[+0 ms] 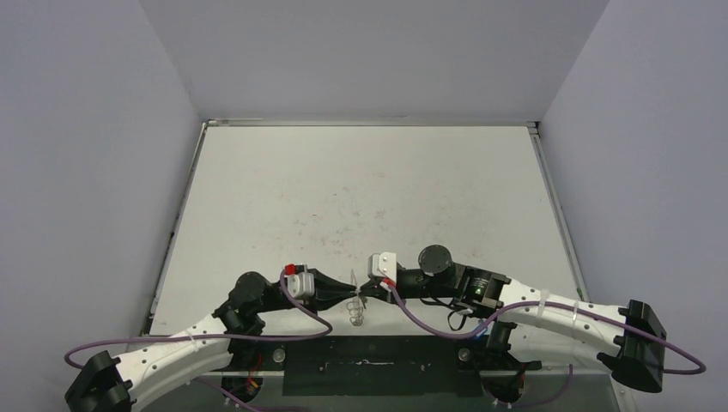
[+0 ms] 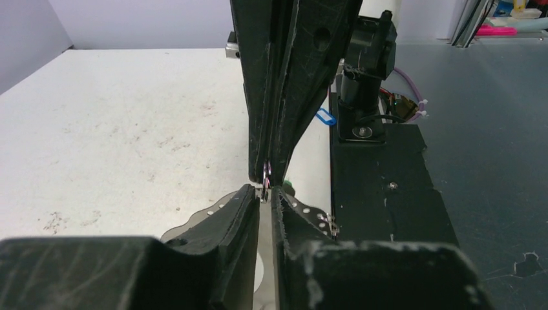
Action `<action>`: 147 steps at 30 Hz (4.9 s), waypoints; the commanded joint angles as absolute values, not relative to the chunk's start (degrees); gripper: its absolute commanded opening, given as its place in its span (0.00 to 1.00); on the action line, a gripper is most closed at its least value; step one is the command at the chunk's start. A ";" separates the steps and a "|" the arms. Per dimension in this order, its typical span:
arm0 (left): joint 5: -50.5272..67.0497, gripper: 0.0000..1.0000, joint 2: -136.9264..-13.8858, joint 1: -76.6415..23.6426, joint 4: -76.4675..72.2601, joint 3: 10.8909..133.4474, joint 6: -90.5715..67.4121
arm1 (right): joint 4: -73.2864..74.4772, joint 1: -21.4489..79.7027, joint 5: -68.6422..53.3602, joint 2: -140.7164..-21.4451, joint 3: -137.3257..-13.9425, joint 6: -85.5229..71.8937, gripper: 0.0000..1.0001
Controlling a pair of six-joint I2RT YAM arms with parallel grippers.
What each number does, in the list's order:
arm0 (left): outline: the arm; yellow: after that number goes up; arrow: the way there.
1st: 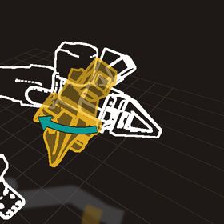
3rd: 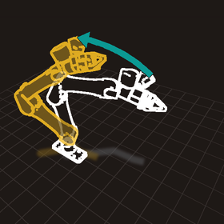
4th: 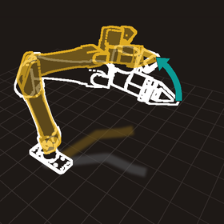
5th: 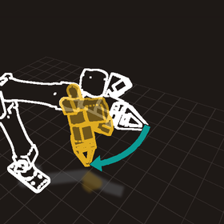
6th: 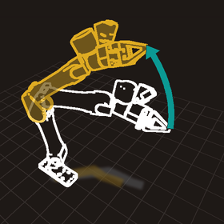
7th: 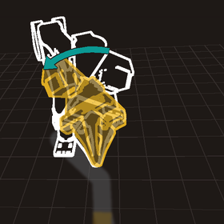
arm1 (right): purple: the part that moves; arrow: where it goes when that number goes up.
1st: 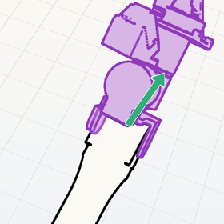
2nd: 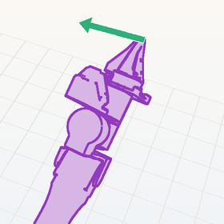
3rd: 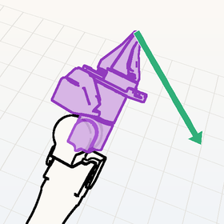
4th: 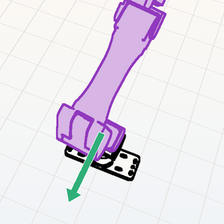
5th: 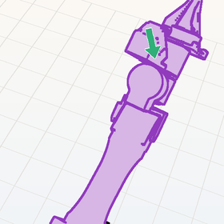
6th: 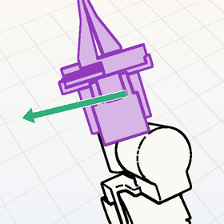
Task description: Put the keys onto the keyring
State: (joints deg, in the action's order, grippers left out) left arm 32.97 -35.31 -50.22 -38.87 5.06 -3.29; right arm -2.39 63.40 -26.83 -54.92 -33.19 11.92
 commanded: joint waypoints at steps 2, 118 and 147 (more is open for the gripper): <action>32.57 0.17 -32.76 -50.35 -30.61 9.80 -0.37 | 5.81 63.40 -23.97 -56.28 -41.67 10.93 0.00; 29.83 0.00 -32.32 -50.36 -44.51 6.32 0.74 | -4.57 62.33 -26.40 -55.49 -38.33 12.45 0.00; 26.02 0.24 -29.45 -50.36 -9.64 19.18 10.07 | 33.11 62.38 -20.82 -72.98 -66.10 8.48 0.00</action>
